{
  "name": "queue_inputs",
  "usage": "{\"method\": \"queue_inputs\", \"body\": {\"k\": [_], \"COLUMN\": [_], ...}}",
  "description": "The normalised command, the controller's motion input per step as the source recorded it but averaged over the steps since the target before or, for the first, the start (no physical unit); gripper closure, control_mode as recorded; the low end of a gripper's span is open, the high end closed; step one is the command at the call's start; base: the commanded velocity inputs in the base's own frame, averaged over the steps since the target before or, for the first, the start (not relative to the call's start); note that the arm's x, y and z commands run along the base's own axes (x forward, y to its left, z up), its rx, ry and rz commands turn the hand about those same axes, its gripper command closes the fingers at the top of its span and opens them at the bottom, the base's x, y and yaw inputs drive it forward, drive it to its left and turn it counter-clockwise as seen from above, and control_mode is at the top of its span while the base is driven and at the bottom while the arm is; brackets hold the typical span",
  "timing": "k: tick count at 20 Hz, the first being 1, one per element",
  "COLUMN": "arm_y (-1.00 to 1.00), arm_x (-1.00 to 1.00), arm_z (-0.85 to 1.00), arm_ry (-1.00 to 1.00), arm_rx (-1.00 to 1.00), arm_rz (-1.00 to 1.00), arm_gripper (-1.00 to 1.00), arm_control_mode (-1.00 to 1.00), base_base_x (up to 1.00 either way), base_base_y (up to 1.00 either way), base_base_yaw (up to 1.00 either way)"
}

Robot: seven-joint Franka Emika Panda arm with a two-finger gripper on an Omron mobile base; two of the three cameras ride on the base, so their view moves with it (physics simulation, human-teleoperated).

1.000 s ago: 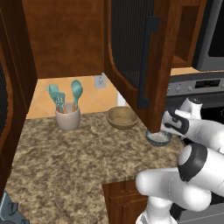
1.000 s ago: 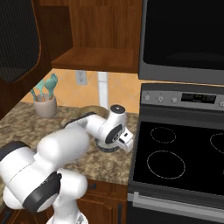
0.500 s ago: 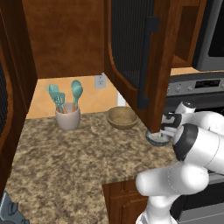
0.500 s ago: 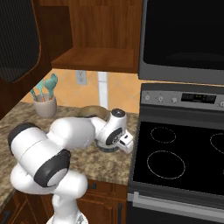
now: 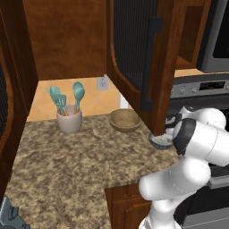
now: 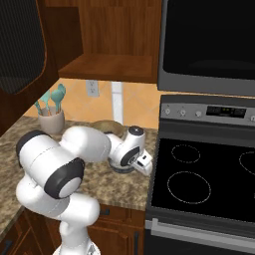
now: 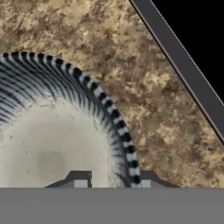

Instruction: Pick up the bowls on the counter and stack them on top of one another in the open cabinet. Place the smaller bowl on top of the larger bowl.

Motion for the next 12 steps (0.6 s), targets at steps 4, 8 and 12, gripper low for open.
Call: {"method": "queue_inputs", "body": {"k": [4, 8, 12], "arm_y": [0.00, 0.00, 0.06], "arm_x": [-0.01, 0.00, 0.13], "arm_z": [0.24, 0.73, 0.75], "arm_ry": [-0.10, -0.20, -0.08], "arm_rx": [0.01, 0.07, 0.05], "arm_rz": [0.00, -0.01, -0.05], "arm_gripper": [1.00, 1.00, 1.00], "arm_control_mode": [-1.00, -1.00, -1.00], "base_base_x": [0.00, 0.00, 0.00], "base_base_y": [0.00, 0.00, 0.00], "base_base_yaw": [0.00, 0.00, 0.00]}}
